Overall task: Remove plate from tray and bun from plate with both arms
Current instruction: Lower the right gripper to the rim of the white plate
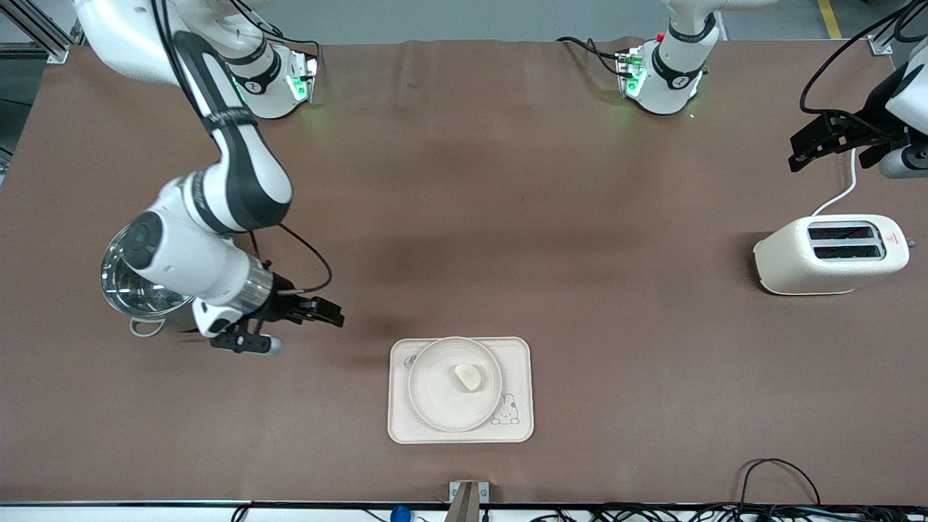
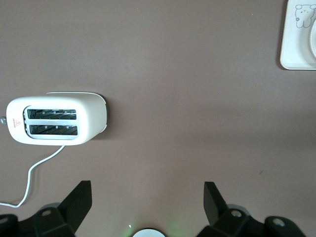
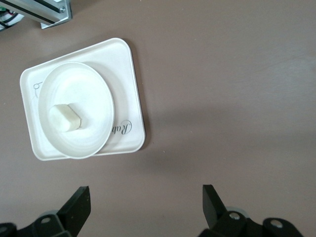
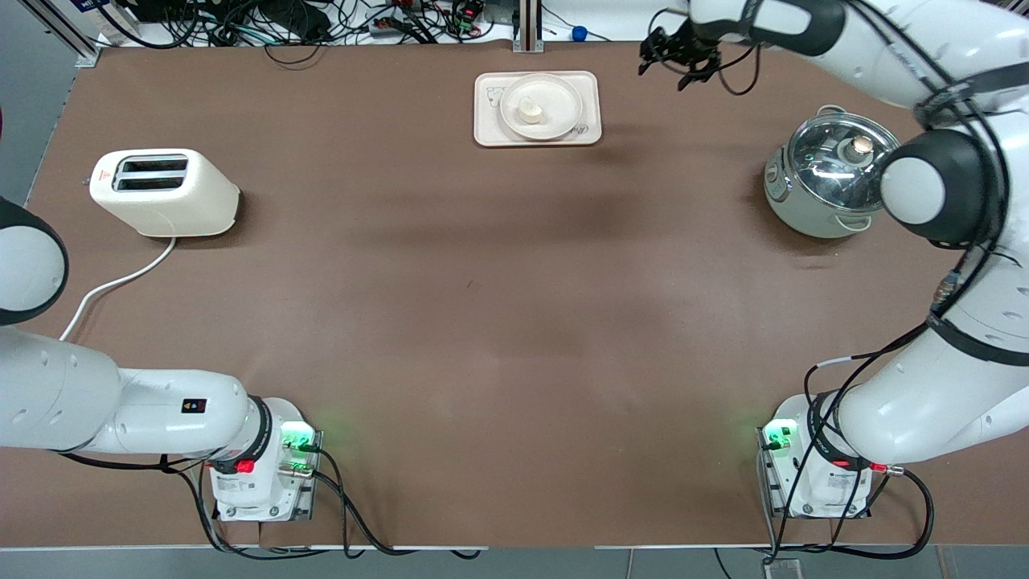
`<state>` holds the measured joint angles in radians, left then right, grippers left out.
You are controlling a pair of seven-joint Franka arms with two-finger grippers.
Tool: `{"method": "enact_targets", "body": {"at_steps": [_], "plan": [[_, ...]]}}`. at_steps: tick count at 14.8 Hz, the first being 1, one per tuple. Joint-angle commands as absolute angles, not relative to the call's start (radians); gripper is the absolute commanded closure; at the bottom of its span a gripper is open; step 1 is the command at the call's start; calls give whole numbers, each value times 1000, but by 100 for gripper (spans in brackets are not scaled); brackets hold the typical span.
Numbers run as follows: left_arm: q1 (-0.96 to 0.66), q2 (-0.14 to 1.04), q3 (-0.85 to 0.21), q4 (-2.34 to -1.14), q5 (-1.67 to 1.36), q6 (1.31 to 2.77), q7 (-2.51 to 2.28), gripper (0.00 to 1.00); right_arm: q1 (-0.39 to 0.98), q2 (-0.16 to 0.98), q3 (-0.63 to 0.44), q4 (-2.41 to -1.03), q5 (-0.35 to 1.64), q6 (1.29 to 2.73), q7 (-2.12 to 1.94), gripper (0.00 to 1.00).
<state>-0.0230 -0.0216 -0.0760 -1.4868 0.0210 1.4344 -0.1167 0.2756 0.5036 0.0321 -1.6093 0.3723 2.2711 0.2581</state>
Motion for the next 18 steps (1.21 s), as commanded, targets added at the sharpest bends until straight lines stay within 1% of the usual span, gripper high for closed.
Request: {"method": "enact_targets", "body": {"at_steps": [1, 6, 8, 10, 12, 14, 16, 18], "plan": [[-20, -25, -72, -1473, 21, 1420, -94, 0, 319, 624, 25, -1508, 390, 2313, 334, 0], [-18, -25, -71, -1460, 21, 1420, -92, 0, 383, 810, 25, -1386, 391, 2463, 408, 0], [-18, -25, -71, -1460, 21, 1420, -92, 0, 411, 880, 25, -1309, 388, 2473, 446, 0], [-18, -23, -71, -1460, 21, 1422, -92, 0, 420, 911, 23, -1276, 388, 2476, 465, 0], [-18, -23, -71, -1460, 21, 1420, -92, 0, 422, 914, 23, -1273, 388, 2477, 466, 0], [-18, -23, -71, -1460, 21, 1420, -92, 0, 440, 925, 23, -1273, 390, 2535, 483, 0], [-17, -21, -71, -1460, 20, 1422, -92, 0, 448, 978, 23, -1223, 390, 2578, 514, 0], [-18, -23, -71, -1460, 20, 1422, -92, 0, 451, 1017, 23, -1186, 390, 2580, 514, 3]]}}
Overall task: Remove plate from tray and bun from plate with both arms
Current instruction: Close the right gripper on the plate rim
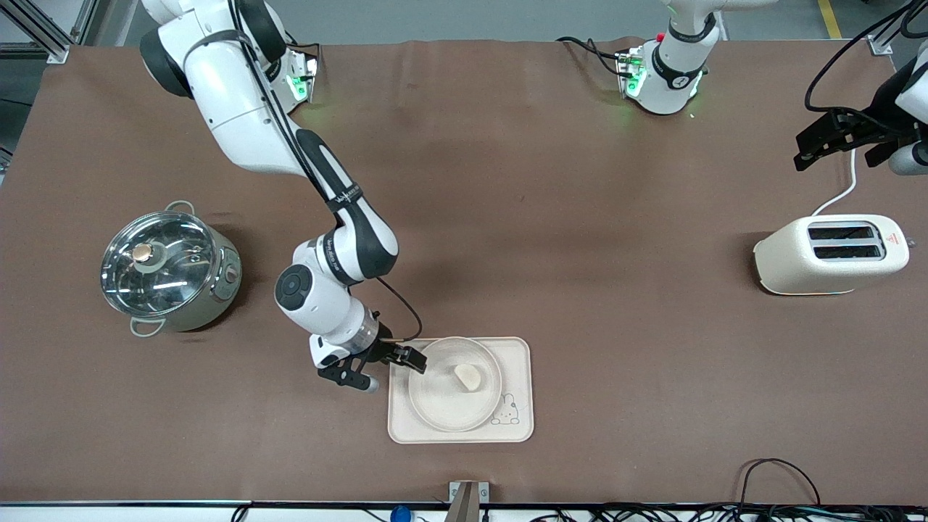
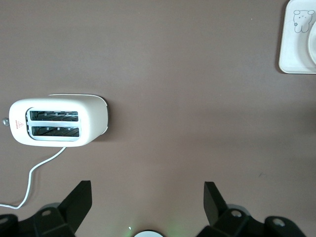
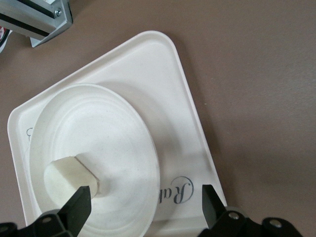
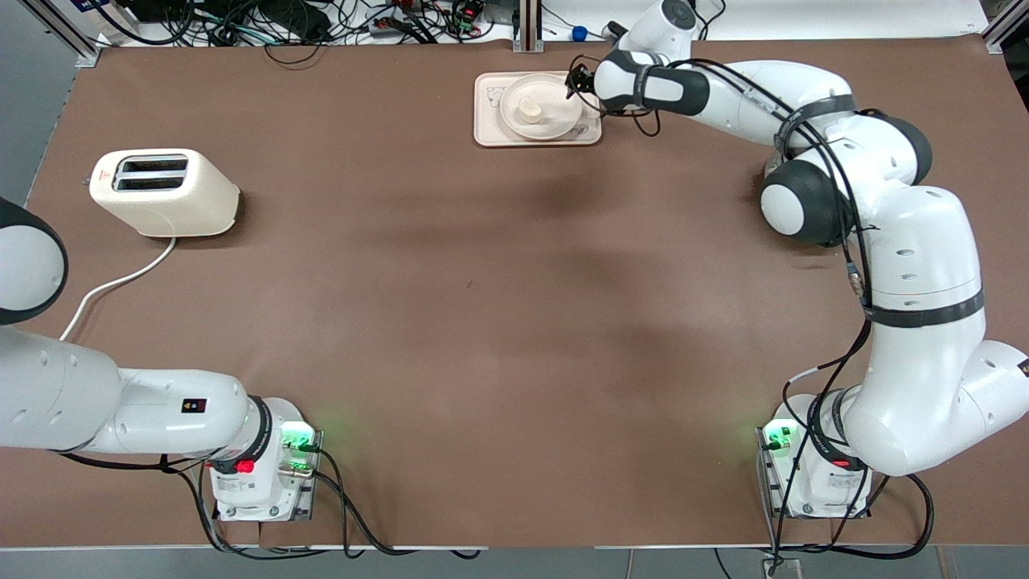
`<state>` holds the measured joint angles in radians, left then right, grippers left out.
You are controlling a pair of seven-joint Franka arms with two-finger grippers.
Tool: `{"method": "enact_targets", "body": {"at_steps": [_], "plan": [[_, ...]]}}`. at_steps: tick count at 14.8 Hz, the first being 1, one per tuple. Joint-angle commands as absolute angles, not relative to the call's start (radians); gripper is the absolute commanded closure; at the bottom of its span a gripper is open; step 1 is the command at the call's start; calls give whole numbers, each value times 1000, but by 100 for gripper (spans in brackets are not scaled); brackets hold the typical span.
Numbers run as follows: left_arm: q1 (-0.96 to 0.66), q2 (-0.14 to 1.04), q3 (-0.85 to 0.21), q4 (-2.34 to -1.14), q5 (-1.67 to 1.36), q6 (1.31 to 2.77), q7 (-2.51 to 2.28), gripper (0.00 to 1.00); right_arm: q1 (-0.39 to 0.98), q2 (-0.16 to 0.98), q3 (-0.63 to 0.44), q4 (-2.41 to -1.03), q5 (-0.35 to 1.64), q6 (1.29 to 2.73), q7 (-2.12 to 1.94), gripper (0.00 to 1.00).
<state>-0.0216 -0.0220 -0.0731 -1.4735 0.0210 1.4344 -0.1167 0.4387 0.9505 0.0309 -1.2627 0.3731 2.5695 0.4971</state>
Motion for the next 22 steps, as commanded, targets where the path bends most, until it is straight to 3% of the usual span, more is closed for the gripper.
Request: {"method": "enact_targets", "body": {"at_steps": [1, 3, 7, 10, 14, 17, 22], "plan": [[-18, -23, -71, -1460, 20, 1422, -92, 0, 454, 1029, 23, -1183, 388, 2583, 514, 5], [-17, -21, -71, -1460, 18, 1422, -92, 0, 462, 1048, 23, -1164, 388, 2583, 514, 10], [-17, -21, -71, -1460, 17, 1422, -91, 0, 463, 1052, 23, -1164, 388, 2583, 509, 31], [-17, -20, -71, -1460, 17, 1422, -92, 0, 463, 1054, 23, -1164, 388, 2583, 509, 33], [-17, -20, -71, -1460, 17, 1422, -92, 0, 465, 1054, 21, -1172, 380, 2585, 508, 73], [-17, -14, -71, -1460, 17, 1424, -94, 0, 463, 1049, 21, -1175, 380, 2585, 509, 97], [-18, 15, -71, -1454, 17, 1442, -94, 0, 459, 1032, 23, -1177, 385, 2626, 503, 99]]}}
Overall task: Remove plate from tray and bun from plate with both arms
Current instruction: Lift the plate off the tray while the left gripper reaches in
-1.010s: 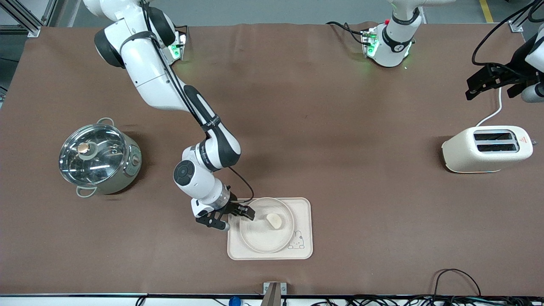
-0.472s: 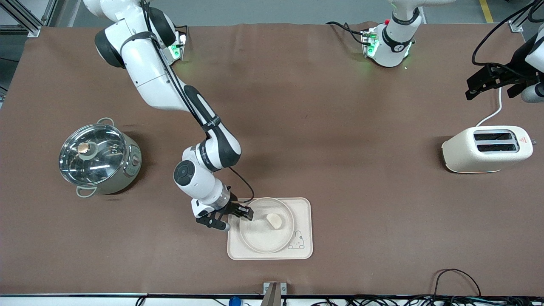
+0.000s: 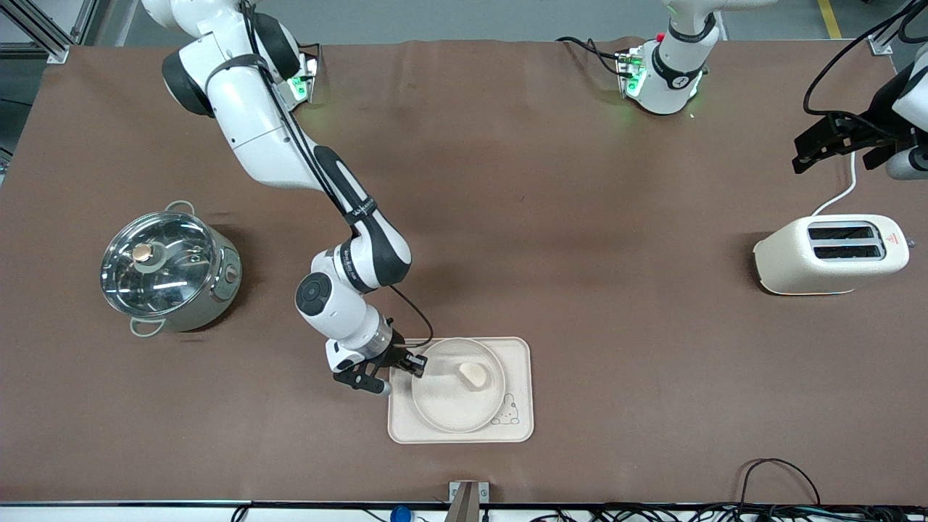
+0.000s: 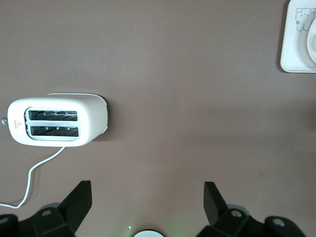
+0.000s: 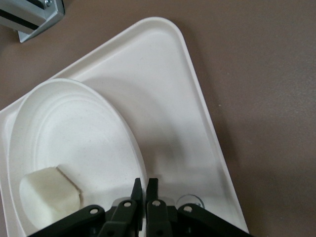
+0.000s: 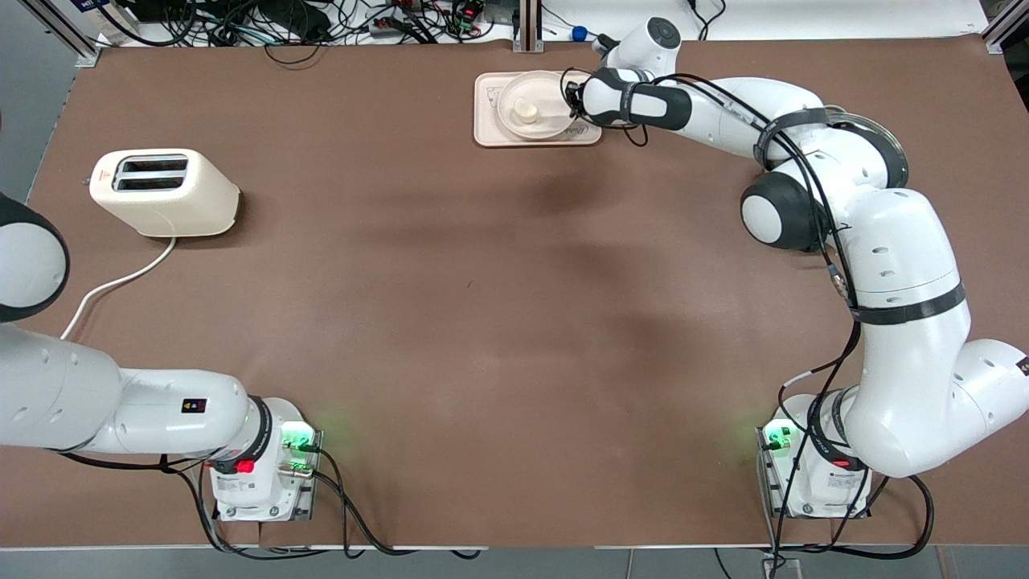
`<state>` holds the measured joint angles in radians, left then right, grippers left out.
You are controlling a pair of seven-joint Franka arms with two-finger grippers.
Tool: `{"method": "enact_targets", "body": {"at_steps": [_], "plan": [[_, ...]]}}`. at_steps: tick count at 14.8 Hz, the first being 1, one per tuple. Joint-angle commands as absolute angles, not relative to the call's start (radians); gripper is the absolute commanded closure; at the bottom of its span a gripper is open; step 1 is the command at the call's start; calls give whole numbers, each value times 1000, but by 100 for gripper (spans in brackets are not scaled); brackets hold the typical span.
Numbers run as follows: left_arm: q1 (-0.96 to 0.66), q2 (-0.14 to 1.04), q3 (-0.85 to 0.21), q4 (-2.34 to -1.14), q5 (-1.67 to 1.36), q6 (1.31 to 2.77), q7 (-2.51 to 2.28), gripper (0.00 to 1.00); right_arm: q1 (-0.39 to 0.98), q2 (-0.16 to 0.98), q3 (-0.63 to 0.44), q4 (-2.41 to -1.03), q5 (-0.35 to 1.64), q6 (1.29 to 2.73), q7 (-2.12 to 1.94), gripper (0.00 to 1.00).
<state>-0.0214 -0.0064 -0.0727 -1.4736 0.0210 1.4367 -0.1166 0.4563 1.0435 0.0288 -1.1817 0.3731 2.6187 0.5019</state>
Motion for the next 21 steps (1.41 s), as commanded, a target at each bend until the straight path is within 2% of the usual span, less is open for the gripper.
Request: {"method": "enact_targets", "body": {"at_steps": [1, 3, 7, 9, 13, 16, 17, 19, 21], "plan": [[-18, 29, -71, -1445, 17, 1443, -94, 0, 457, 1008, 23, -1177, 388, 2622, 503, 99], [-28, 54, -71, -1440, 11, 1465, -115, 0, 454, 947, 25, -1227, 387, 2580, 500, 99], [-58, 152, -95, -1445, 9, 1603, -123, 0, 384, 780, 54, -1382, 391, 2519, 422, 99], [-92, 204, -100, -1445, 9, 1649, -184, 0, 338, 669, 60, -1516, 391, 2467, 344, 99], [-202, 317, -100, -1450, 20, 1755, -430, 0, 327, 458, 69, -1825, 402, 2476, 287, 100], [-267, 376, -100, -1450, 20, 1811, -604, 0, 308, 329, 135, -2108, 576, 2647, 156, 100], [-284, 388, -100, -1450, 20, 1822, -644, 0, 310, 313, 153, -2161, 668, 2687, 90, 100], [-311, 411, -100, -1453, 21, 1827, -701, 0, 324, 316, 193, -2201, 860, 2756, -45, 100], [-336, 420, -100, -1468, 21, 1828, -730, 0, 372, 357, 207, -2195, 971, 2842, -124, 100]]}}
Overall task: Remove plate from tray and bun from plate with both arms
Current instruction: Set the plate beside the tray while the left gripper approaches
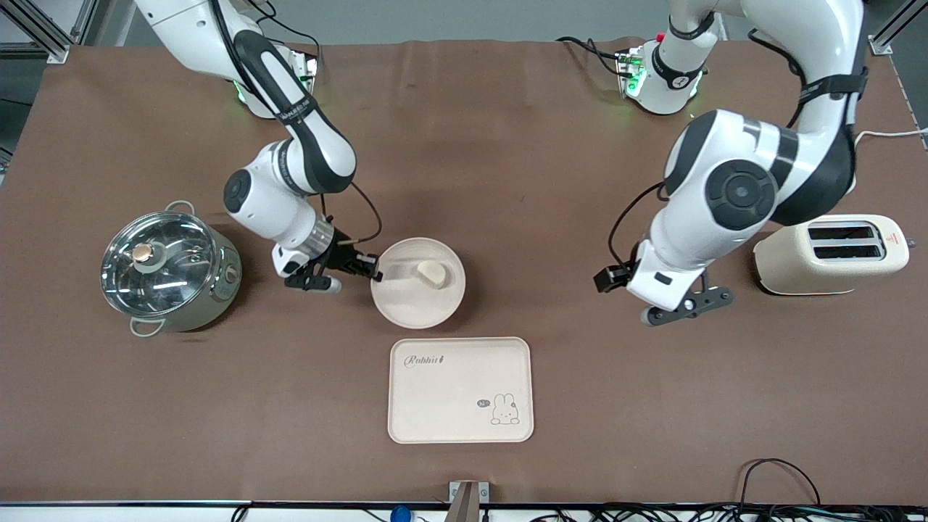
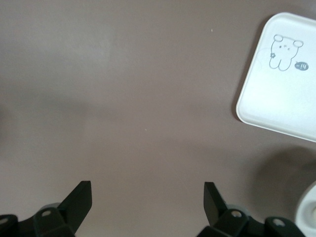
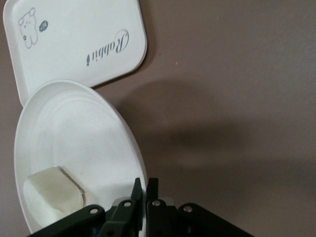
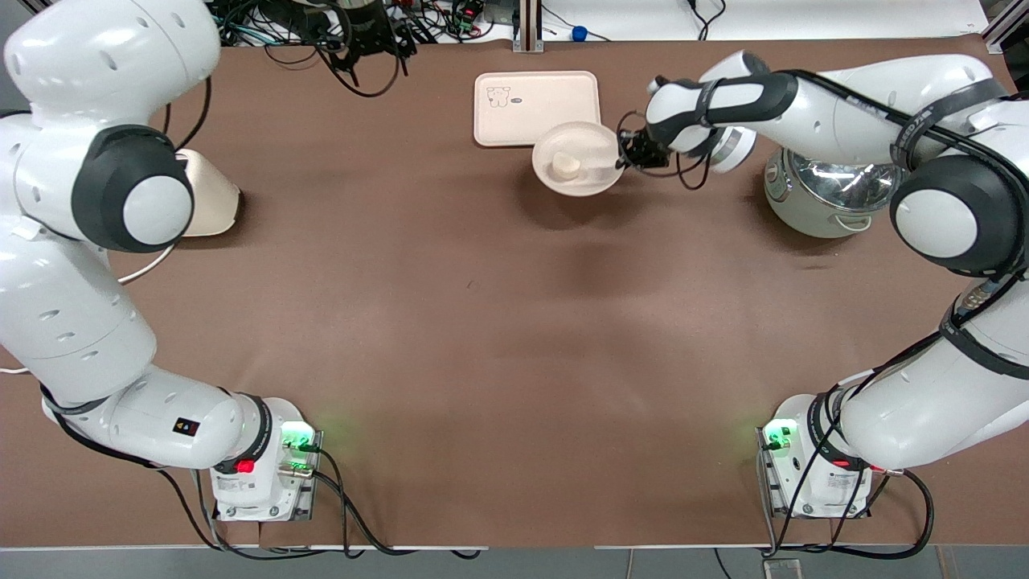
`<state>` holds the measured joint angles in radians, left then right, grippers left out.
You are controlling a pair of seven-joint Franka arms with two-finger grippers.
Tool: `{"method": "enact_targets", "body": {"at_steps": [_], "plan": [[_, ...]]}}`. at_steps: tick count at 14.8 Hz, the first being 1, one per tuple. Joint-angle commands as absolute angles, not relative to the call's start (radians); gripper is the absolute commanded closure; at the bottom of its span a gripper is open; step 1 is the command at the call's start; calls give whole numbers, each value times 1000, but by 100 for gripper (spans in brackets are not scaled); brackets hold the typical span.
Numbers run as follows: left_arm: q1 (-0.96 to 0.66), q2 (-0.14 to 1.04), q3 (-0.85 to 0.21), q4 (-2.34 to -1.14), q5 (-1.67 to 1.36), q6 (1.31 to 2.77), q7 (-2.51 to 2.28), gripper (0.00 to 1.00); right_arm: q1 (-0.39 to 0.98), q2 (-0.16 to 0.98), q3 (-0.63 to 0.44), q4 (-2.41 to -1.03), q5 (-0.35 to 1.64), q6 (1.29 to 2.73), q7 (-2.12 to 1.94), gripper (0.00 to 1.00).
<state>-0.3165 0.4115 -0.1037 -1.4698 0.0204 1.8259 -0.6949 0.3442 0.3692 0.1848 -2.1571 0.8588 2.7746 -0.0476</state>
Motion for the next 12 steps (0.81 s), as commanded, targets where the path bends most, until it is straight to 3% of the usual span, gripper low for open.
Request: {"method": "enact_targets", "body": {"at_steps": [1, 12], "plan": [[-339, 422, -100, -1477, 21, 1838, -742, 0, 380, 382, 207, -2188, 988, 2865, -133, 100], [-443, 554, -100, -1497, 12, 2042, -1040, 0, 440, 554, 207, -2056, 1051, 2930, -135, 99]]}}
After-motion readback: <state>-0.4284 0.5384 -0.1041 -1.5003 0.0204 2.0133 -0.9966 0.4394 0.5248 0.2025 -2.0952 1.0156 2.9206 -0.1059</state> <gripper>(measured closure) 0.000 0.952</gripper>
